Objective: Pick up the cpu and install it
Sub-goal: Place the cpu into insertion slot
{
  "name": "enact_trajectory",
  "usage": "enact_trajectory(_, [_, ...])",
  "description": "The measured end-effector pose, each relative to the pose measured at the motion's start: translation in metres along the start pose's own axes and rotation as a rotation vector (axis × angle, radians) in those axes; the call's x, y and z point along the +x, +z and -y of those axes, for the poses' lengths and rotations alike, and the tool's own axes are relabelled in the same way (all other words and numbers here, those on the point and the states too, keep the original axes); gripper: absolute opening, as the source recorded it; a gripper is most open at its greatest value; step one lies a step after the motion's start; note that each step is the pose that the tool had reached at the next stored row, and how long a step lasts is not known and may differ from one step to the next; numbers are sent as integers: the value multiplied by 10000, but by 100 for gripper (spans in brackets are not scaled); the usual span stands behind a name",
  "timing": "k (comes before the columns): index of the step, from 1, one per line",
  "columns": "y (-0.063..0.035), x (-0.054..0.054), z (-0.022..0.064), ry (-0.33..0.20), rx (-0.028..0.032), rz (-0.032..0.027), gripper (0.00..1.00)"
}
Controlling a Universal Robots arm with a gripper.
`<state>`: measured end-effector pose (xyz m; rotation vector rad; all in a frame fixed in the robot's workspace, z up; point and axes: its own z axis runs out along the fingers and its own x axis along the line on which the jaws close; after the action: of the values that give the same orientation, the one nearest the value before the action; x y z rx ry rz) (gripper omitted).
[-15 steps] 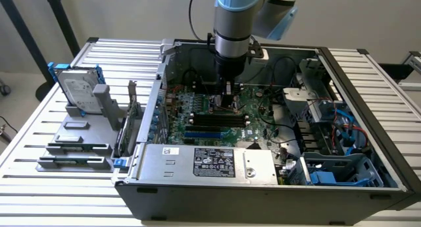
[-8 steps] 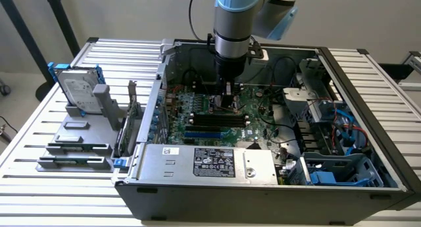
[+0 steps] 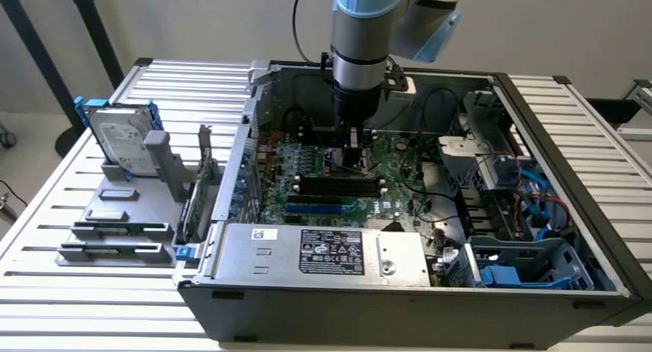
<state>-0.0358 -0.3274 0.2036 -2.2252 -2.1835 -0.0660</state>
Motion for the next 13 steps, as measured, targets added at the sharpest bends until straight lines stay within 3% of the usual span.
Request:
enact_trajectory(6, [4, 0, 3, -2, -2, 146, 55])
enact_trajectory(13, [15, -1, 7, -3, -3, 203, 55])
